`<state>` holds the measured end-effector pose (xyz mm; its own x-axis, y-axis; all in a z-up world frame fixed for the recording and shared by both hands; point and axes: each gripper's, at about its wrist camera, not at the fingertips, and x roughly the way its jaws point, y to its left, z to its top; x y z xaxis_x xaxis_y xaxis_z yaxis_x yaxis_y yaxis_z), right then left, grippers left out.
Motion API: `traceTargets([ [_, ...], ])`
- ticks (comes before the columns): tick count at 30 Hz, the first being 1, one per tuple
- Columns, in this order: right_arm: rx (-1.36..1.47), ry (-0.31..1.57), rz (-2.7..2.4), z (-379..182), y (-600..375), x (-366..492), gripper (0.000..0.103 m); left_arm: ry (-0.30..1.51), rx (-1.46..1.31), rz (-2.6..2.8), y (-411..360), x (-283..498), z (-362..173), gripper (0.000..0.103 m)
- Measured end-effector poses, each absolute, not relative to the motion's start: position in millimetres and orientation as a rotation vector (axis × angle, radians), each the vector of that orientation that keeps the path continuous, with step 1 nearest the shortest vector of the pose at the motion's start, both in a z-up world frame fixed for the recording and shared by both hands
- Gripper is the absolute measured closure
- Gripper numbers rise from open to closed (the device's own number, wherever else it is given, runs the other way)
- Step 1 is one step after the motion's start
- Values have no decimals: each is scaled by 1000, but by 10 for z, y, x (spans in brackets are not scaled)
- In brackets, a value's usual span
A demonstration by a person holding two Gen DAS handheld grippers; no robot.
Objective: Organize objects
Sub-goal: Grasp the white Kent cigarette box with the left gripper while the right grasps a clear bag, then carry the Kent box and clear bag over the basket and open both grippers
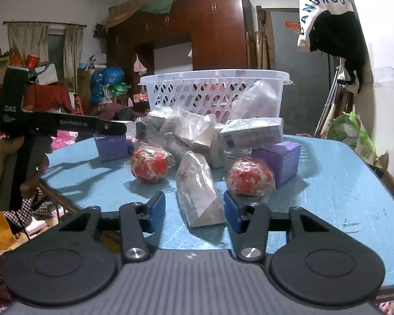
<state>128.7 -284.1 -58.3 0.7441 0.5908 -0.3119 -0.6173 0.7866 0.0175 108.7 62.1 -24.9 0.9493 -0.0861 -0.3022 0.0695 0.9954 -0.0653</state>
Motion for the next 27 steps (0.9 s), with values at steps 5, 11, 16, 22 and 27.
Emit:
traceTargets([
  [5, -103, 308, 660, -570, -2854, 1314, 65, 301, -66, -80, 634, 1060, -250, 37],
  [11, -63, 279, 682, -528, -2928, 1283, 65, 242, -76, -64, 650, 943, -208, 38],
  [16, -12, 245, 706, -434, -3045, 1239, 65, 215, -83, -66, 659, 886, -187, 38],
  [22, 31, 217, 705, -340, -3127, 1248, 65, 198, -93, -88, 636, 854, -166, 38],
  [27, 25, 191, 693, -242, -3112, 1274, 65, 185, -89, -102, 610, 825, -130, 38],
])
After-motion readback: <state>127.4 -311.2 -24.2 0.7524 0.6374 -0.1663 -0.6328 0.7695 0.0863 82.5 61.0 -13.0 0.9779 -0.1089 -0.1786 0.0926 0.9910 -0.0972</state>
